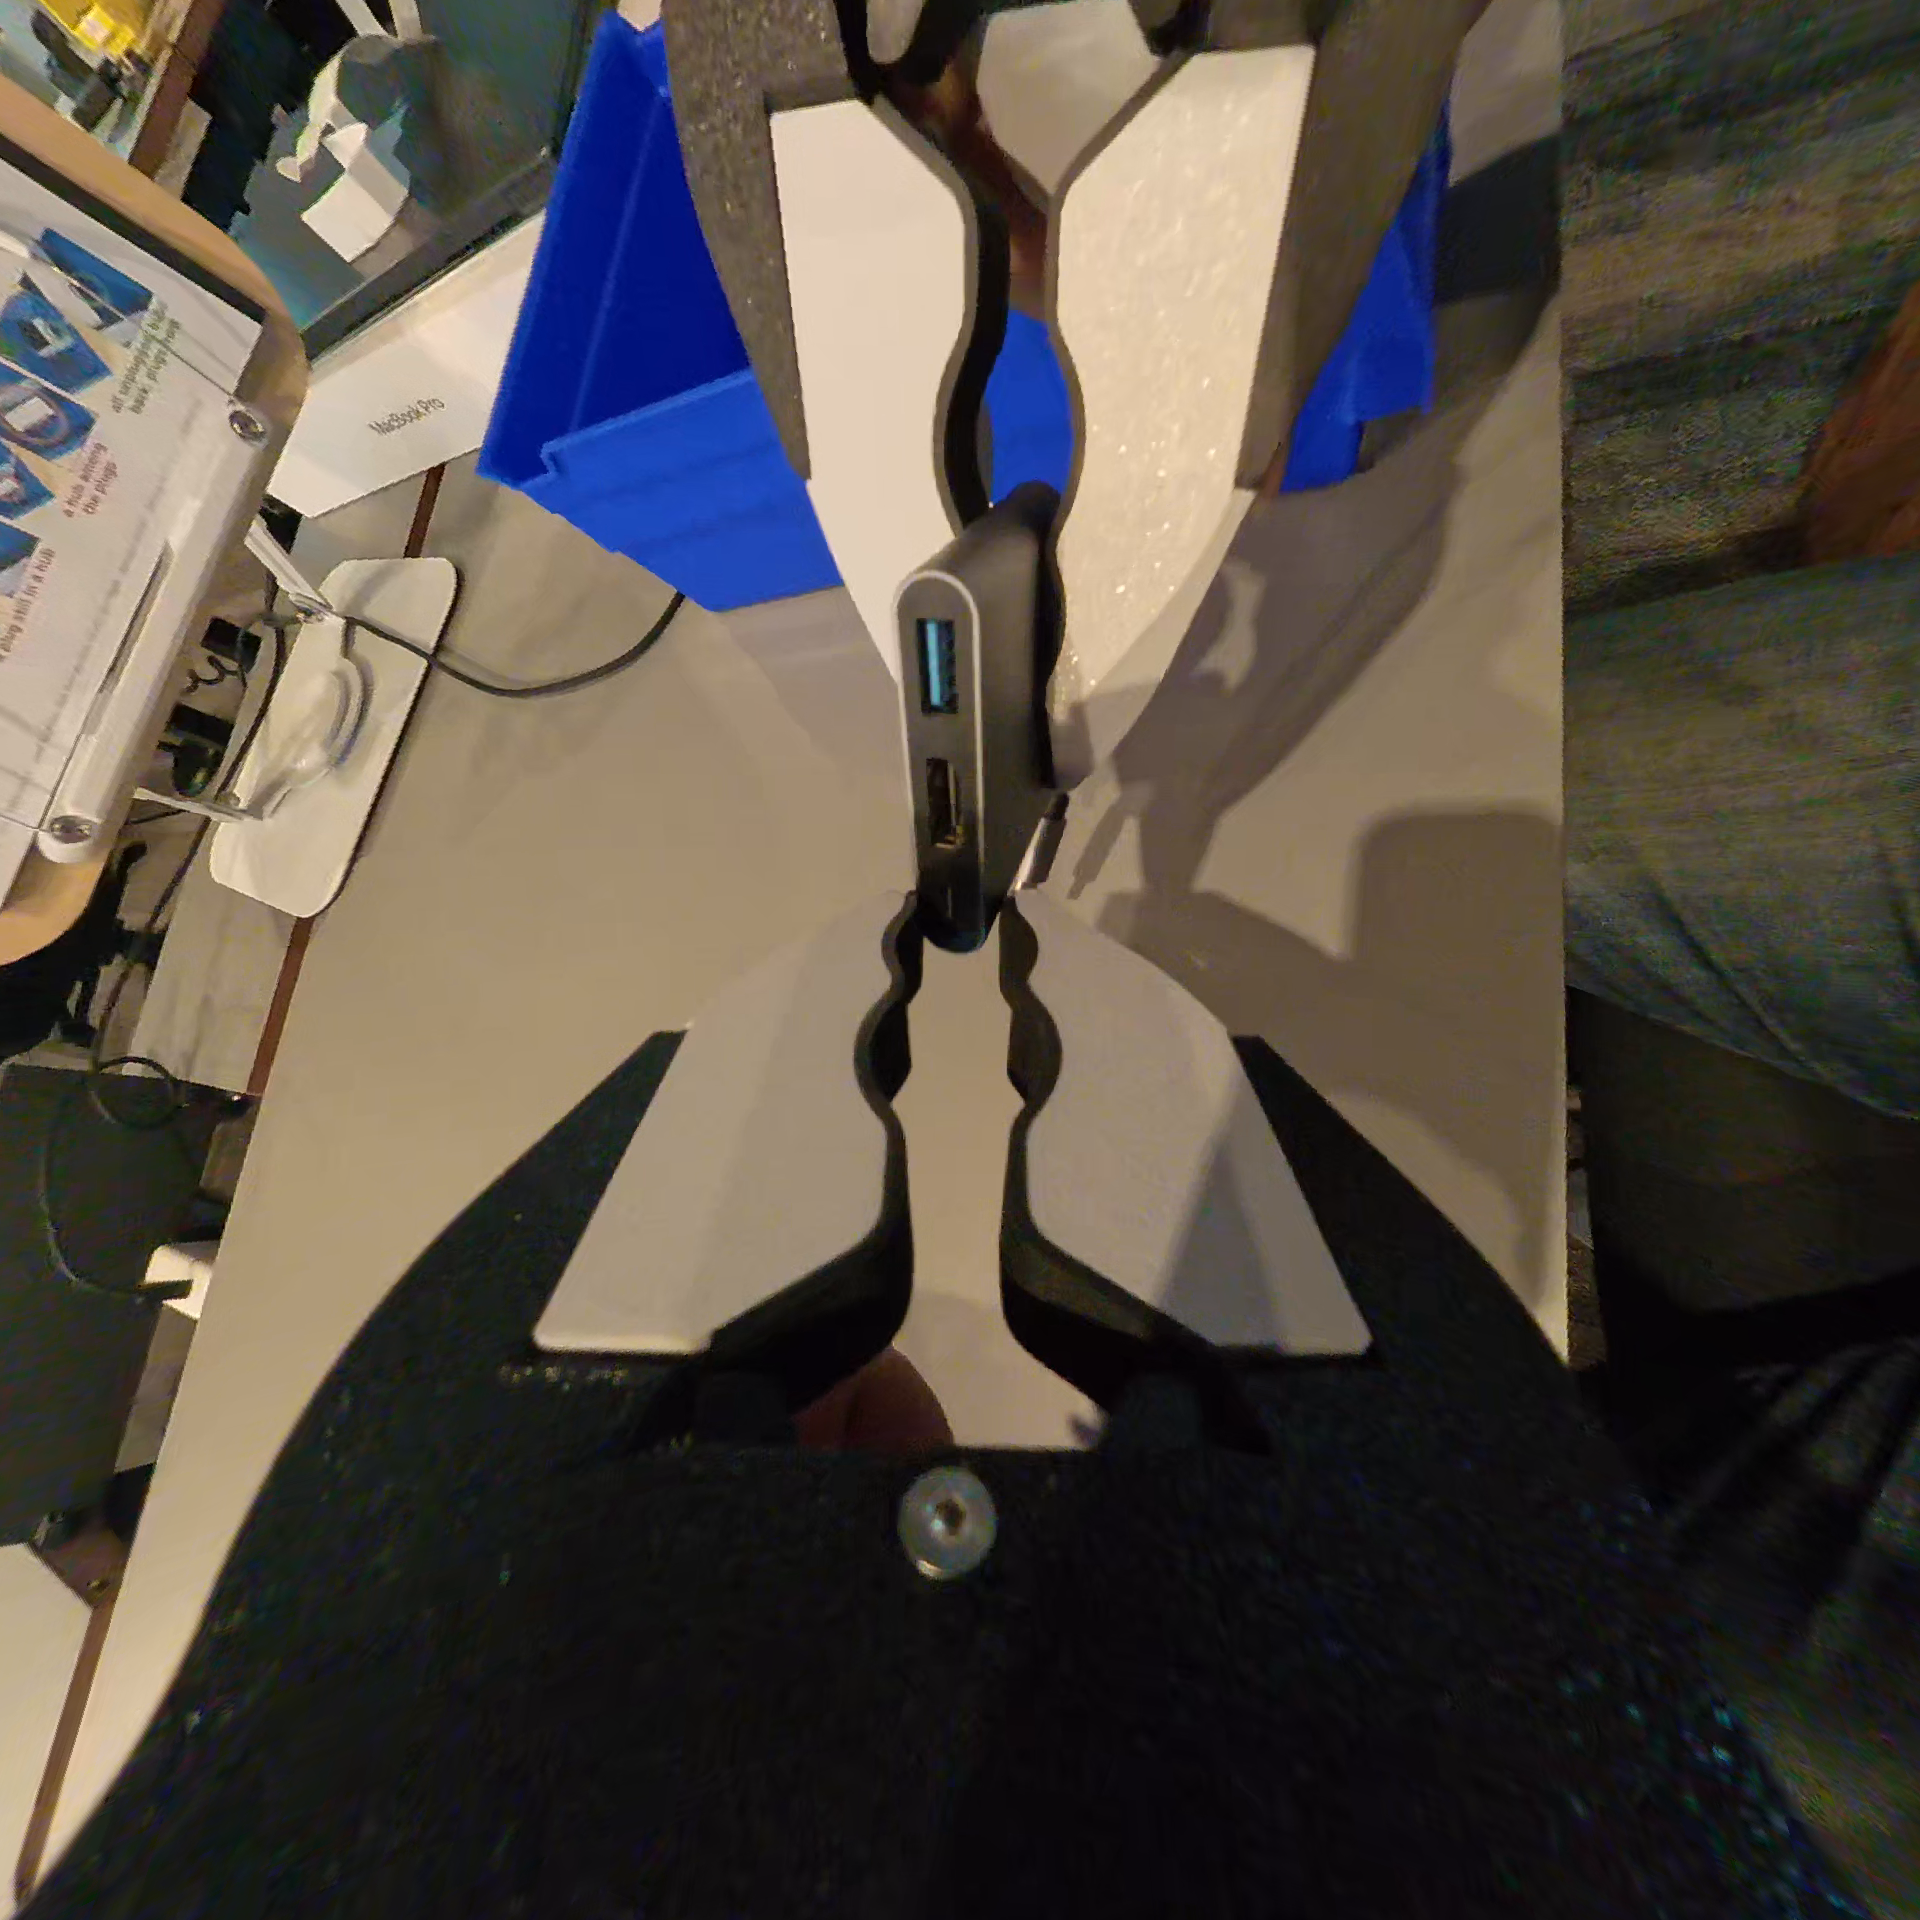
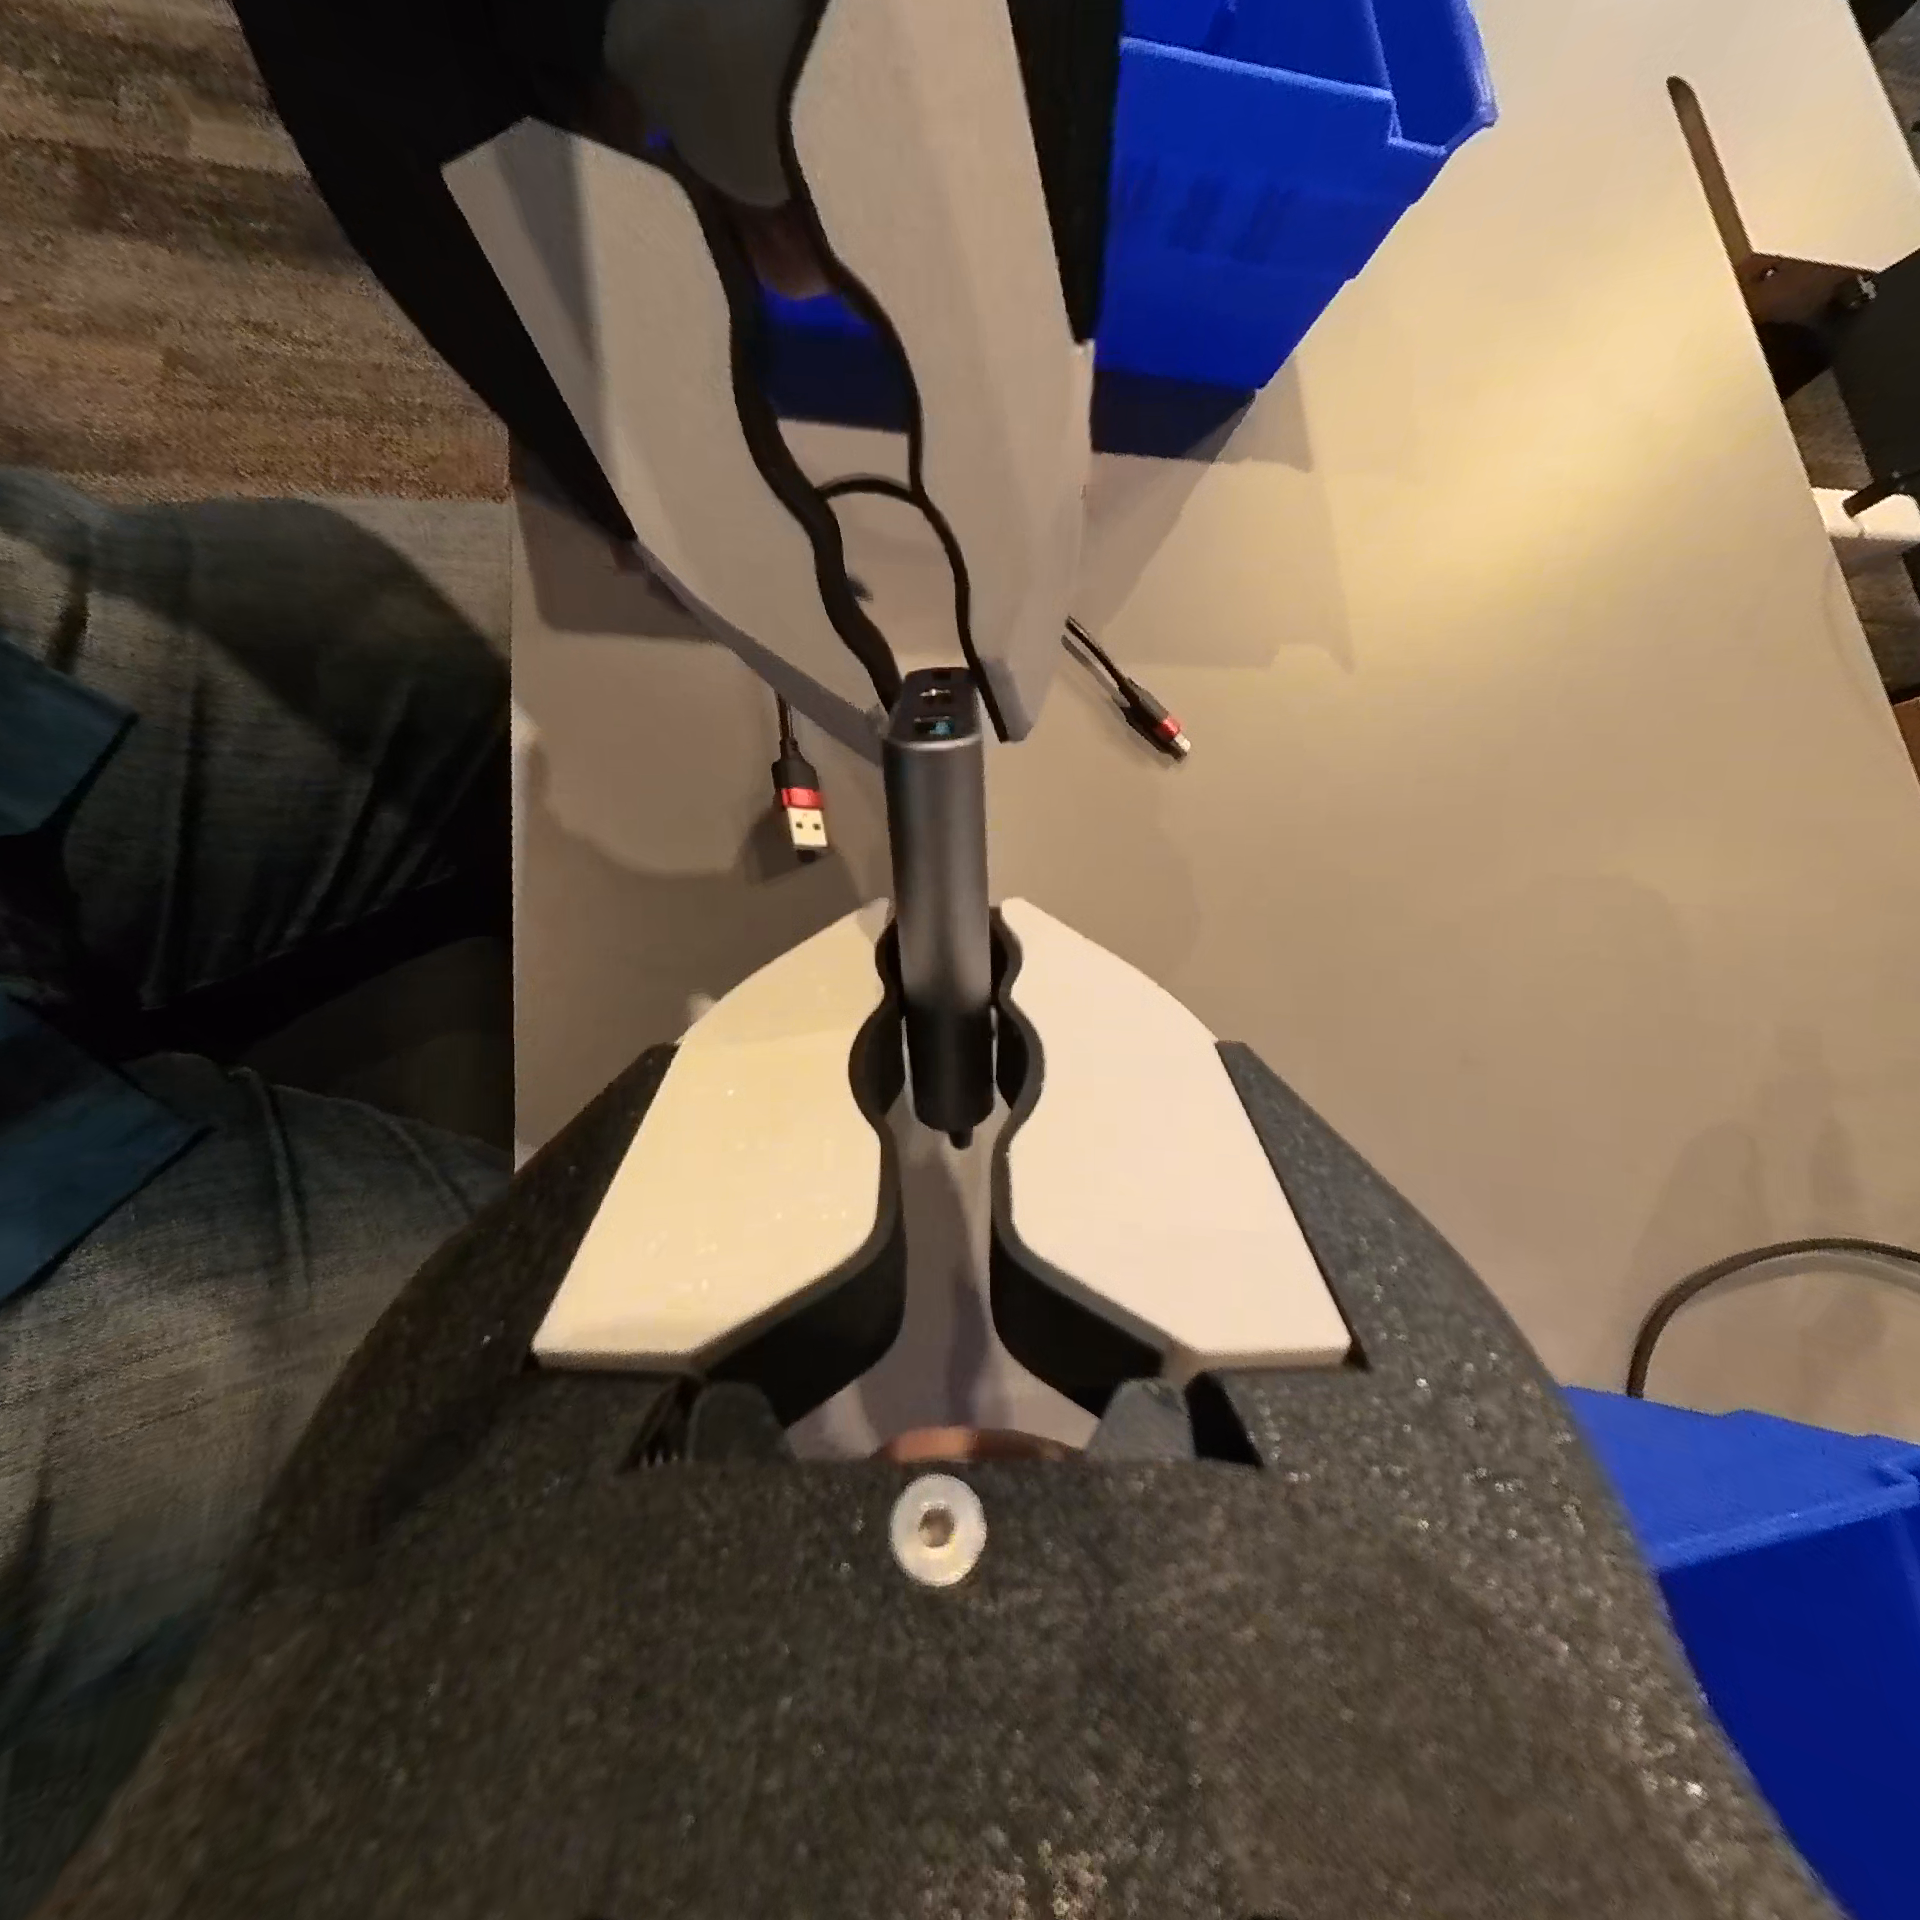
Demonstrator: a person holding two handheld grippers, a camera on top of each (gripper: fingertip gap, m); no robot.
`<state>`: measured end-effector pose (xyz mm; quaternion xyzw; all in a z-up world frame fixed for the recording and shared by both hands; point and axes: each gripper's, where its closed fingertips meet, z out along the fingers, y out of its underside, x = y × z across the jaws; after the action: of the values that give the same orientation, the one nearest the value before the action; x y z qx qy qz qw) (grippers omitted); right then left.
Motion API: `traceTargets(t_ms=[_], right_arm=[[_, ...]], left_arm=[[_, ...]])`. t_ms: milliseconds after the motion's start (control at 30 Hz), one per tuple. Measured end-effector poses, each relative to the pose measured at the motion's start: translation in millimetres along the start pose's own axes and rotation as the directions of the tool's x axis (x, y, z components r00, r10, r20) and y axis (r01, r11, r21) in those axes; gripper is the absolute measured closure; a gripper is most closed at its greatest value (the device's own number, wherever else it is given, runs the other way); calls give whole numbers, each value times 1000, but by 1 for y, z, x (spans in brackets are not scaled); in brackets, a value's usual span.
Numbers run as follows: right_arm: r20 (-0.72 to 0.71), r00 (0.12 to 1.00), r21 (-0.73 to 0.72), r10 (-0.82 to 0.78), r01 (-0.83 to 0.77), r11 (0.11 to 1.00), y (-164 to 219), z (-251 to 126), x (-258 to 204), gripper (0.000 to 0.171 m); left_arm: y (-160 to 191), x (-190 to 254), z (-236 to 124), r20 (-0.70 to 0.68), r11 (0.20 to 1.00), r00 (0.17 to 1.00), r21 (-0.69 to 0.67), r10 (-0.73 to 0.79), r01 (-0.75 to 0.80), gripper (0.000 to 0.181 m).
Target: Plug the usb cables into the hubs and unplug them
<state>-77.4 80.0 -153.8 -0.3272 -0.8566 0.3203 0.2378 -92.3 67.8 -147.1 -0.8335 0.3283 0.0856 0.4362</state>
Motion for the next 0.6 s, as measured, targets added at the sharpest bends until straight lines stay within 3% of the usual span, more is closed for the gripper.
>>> traceTargets(t_ms=[233,367,600], right_arm=[[43,999,61,10,-13,998,-9,-1,-3,157],[50,999,88,5,-10,996,-12,-7,-4,134],[48,997,98,-59,54,994,-18,-9,-11,134]], left_arm=[[3,6,-5,-40,999,998,15,-51,52,170],[3,9,-9,-99,996,992,27,-78,81,170],[0,10,-15,-135,995,988,38,-81,87,170]])
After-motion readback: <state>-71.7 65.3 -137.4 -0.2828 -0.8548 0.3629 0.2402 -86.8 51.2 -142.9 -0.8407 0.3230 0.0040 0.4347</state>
